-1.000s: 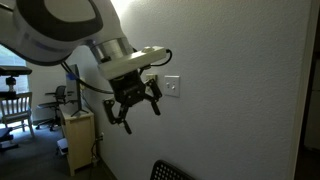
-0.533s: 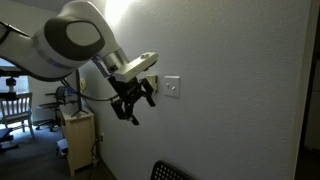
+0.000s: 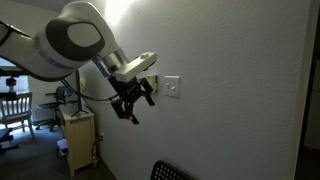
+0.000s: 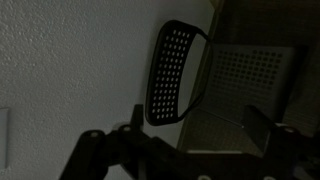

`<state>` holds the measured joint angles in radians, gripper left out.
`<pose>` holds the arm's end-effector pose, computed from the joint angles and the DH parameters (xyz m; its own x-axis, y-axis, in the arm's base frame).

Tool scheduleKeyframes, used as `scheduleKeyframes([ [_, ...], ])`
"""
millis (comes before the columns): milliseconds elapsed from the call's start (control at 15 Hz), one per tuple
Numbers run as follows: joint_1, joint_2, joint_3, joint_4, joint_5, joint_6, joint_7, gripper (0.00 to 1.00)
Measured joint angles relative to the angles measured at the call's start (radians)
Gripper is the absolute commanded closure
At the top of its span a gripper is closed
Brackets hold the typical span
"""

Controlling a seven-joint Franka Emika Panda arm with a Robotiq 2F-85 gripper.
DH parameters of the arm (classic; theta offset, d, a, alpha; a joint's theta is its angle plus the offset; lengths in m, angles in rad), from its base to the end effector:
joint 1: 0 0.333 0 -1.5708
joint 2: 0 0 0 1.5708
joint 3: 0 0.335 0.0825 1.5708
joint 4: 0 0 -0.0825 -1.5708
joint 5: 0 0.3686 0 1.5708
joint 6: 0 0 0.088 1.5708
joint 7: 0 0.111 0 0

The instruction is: Turn on the light switch on the right then turn it off

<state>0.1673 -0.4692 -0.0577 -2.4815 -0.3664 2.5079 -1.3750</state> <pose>0.4184 0.0454 0.5298 -0.0967 0.9731 -0.2092 0.8544 0.1890 0.4840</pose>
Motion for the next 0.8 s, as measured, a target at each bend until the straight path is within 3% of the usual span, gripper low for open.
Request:
scheduleKeyframes([
  [400,0.002,0.041,0.000,-0.006,0.039,-0.018,-0.008,0.00],
  [800,0.003,0.141,0.000,0.027,0.041,0.107,-0.011,0.00],
])
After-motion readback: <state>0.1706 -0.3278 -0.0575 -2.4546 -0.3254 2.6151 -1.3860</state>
